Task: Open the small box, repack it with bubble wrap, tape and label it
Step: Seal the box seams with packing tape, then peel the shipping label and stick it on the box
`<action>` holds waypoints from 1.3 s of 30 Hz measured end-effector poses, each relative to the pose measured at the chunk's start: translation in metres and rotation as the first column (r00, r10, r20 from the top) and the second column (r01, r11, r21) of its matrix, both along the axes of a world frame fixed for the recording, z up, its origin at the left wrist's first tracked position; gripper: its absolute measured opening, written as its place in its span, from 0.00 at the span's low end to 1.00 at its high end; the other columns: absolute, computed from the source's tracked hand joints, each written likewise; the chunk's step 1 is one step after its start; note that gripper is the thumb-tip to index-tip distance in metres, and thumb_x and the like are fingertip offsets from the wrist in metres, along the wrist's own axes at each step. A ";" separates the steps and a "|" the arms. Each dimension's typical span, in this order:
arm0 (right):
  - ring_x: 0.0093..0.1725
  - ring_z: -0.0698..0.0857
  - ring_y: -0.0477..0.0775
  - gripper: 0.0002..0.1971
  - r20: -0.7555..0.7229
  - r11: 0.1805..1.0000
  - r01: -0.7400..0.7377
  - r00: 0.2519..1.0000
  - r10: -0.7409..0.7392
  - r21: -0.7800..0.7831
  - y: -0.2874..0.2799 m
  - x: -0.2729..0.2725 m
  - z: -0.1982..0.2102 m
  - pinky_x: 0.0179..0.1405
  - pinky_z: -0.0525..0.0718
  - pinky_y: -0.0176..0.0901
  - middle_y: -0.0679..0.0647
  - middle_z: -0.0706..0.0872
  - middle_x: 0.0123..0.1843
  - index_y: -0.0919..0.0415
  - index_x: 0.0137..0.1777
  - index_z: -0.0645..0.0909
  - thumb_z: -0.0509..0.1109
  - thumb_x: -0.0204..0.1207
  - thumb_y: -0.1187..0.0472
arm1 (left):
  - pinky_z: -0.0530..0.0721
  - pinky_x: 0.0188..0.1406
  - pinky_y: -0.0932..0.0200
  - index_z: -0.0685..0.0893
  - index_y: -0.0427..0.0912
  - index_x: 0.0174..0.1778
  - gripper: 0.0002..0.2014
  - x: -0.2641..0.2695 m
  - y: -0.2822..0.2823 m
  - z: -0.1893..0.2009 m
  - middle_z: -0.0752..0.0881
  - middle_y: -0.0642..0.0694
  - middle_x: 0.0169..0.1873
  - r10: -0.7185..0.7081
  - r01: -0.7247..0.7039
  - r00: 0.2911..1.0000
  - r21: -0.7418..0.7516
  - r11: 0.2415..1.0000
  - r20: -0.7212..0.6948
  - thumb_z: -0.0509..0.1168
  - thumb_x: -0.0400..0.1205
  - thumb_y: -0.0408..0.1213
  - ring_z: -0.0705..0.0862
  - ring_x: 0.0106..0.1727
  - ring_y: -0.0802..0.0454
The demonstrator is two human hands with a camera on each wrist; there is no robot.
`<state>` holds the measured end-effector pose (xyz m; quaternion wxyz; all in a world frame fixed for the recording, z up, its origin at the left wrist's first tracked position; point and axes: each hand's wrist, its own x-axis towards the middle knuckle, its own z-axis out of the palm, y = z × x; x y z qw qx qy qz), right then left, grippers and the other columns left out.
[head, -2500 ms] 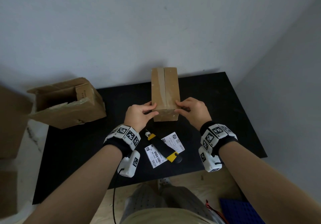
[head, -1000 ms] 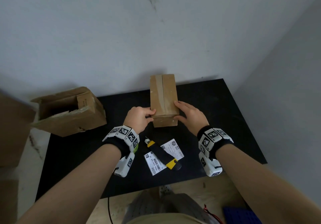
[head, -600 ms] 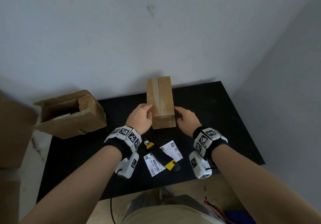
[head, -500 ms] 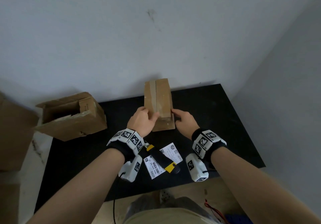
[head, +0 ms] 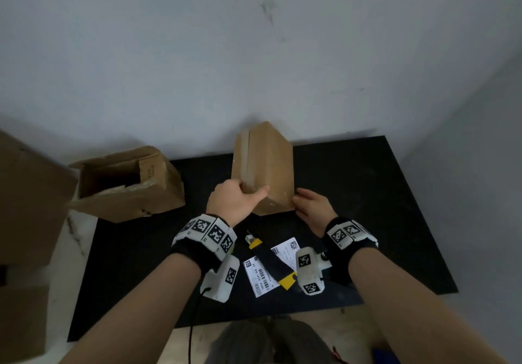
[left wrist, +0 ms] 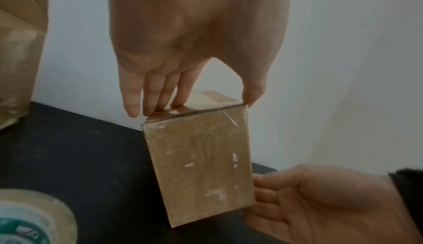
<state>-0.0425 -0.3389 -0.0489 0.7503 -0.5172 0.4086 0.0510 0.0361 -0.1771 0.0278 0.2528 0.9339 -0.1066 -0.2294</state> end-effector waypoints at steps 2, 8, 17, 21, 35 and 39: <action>0.58 0.83 0.55 0.22 0.034 0.995 -0.005 0.999 0.002 0.099 0.000 0.000 -0.002 0.52 0.82 0.41 0.60 0.82 0.62 0.66 0.74 0.70 0.62 0.80 0.72 | 0.81 0.53 0.59 0.83 0.42 0.61 0.27 0.004 0.005 0.000 0.86 0.49 0.55 -0.005 0.005 1.000 -0.069 0.998 0.001 0.67 0.74 0.59 0.84 0.54 0.52; 0.58 0.83 0.56 0.19 0.092 0.997 0.021 0.995 -0.029 0.081 -0.004 -0.002 0.011 0.49 0.84 0.43 0.59 0.84 0.58 0.63 0.68 0.75 0.64 0.78 0.73 | 0.78 0.62 0.59 0.79 0.45 0.69 0.23 0.014 0.015 -0.013 0.84 0.51 0.61 0.032 -0.052 0.997 -0.310 0.949 -0.069 0.70 0.77 0.41 0.81 0.61 0.56; 0.63 0.82 0.55 0.22 0.048 0.978 -0.108 0.992 0.118 -0.180 -0.008 -0.004 0.023 0.62 0.83 0.49 0.58 0.83 0.63 0.60 0.69 0.77 0.68 0.75 0.73 | 0.81 0.65 0.44 0.72 0.42 0.75 0.22 0.005 0.018 -0.039 0.72 0.42 0.74 0.204 -0.473 0.815 -0.420 0.774 -0.543 0.59 0.84 0.26 0.73 0.73 0.42; 0.59 0.83 0.52 0.21 0.059 0.976 -0.083 0.994 0.097 -0.203 -0.004 -0.006 0.027 0.57 0.83 0.44 0.57 0.83 0.61 0.62 0.69 0.77 0.68 0.76 0.74 | 0.78 0.67 0.43 0.73 0.44 0.74 0.21 0.005 0.018 -0.041 0.73 0.43 0.73 0.190 -0.444 0.834 -0.425 0.789 -0.518 0.57 0.85 0.27 0.72 0.73 0.43; 0.60 0.83 0.54 0.24 -0.100 0.888 -0.168 0.985 0.138 -0.427 0.020 -0.042 0.018 0.59 0.84 0.49 0.58 0.84 0.63 0.62 0.69 0.77 0.75 0.72 0.67 | 0.74 0.58 0.63 0.79 0.41 0.68 0.16 -0.038 0.055 -0.037 0.84 0.44 0.62 0.029 -0.038 0.998 -0.181 0.983 -0.053 0.62 0.83 0.33 0.82 0.62 0.50; 0.64 0.82 0.56 0.25 -0.202 0.862 -0.220 0.969 0.141 -0.457 0.033 -0.062 0.003 0.66 0.80 0.54 0.58 0.84 0.63 0.64 0.68 0.78 0.75 0.70 0.71 | 0.77 0.61 0.61 0.81 0.43 0.65 0.15 -0.057 0.069 -0.041 0.83 0.46 0.61 -0.246 0.244 0.969 -0.095 0.965 -0.003 0.61 0.83 0.31 0.82 0.62 0.51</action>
